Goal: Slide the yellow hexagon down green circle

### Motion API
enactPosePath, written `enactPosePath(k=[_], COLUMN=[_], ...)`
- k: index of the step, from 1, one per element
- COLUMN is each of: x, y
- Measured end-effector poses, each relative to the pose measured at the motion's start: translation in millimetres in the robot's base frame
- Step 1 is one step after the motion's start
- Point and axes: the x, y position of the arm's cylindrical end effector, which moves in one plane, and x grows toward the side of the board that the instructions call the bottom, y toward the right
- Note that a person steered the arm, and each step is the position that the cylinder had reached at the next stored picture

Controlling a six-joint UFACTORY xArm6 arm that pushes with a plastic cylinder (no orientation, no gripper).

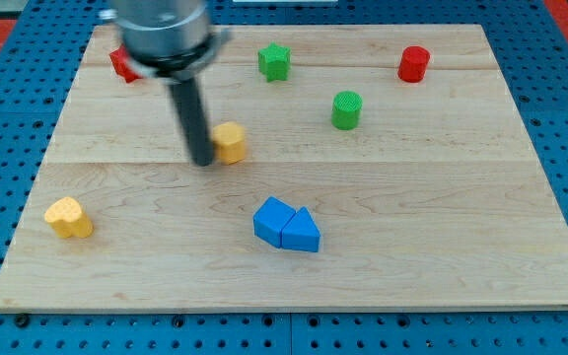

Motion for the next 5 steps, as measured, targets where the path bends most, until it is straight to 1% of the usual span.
enactPosePath(k=[1, 2, 3, 4, 5], x=[-3, -7, -50, -61, -30], y=[84, -17, -11, 82, 139])
